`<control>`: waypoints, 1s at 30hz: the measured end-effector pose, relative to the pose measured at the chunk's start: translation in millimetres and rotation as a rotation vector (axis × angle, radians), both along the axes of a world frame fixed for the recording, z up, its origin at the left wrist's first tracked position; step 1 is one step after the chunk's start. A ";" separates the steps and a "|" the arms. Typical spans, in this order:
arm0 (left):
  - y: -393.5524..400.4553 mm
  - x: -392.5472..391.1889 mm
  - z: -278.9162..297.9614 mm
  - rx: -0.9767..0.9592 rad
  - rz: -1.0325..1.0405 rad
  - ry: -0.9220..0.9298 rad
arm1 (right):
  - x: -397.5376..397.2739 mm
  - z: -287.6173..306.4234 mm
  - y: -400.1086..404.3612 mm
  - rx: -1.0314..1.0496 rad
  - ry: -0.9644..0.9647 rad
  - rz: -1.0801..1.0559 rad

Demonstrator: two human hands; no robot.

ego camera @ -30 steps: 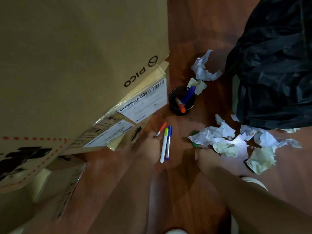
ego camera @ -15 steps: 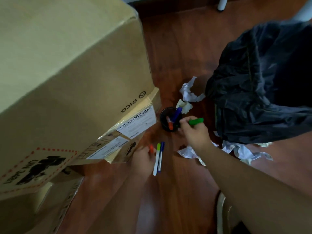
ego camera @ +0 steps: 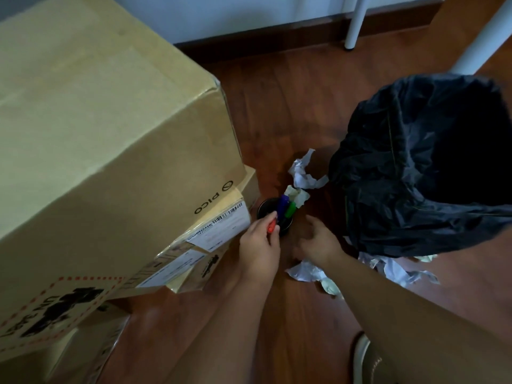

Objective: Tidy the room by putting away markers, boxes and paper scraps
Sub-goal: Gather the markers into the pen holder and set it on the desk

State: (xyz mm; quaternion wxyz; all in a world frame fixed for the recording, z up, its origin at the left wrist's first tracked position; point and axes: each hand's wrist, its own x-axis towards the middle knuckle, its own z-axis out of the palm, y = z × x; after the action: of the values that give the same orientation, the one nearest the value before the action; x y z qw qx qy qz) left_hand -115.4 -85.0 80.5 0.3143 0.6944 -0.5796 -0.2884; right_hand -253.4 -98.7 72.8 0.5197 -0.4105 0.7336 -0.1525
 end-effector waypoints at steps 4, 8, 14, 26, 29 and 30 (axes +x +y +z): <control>-2.8 -0.6 -11.8 0.270 -0.092 -0.067 | -1.5 -11.6 11.8 0.027 0.059 0.002; 22.7 24.5 -32.2 0.364 -0.016 -0.094 | 7.8 -11.3 16.8 0.067 0.110 0.094; 61.5 69.7 -75.1 0.695 0.056 -0.179 | 29.2 -32.4 35.0 0.122 0.104 0.247; 80.0 86.1 -88.5 0.842 -0.130 -0.386 | 76.2 -84.2 60.5 0.192 0.190 0.701; 94.2 97.2 -83.0 0.905 -0.222 -0.471 | 87.8 -99.8 60.9 0.254 0.272 0.613; 96.4 100.7 -81.2 0.906 -0.232 -0.472 | 86.4 -102.9 62.5 0.262 0.291 0.581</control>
State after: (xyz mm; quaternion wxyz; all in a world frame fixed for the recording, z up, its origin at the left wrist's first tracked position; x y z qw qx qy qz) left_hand -14.7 11.4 -0.7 -0.1906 0.7380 -0.5248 -0.3789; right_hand -166.9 -36.2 -30.0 0.4797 -0.5497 0.6656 0.1572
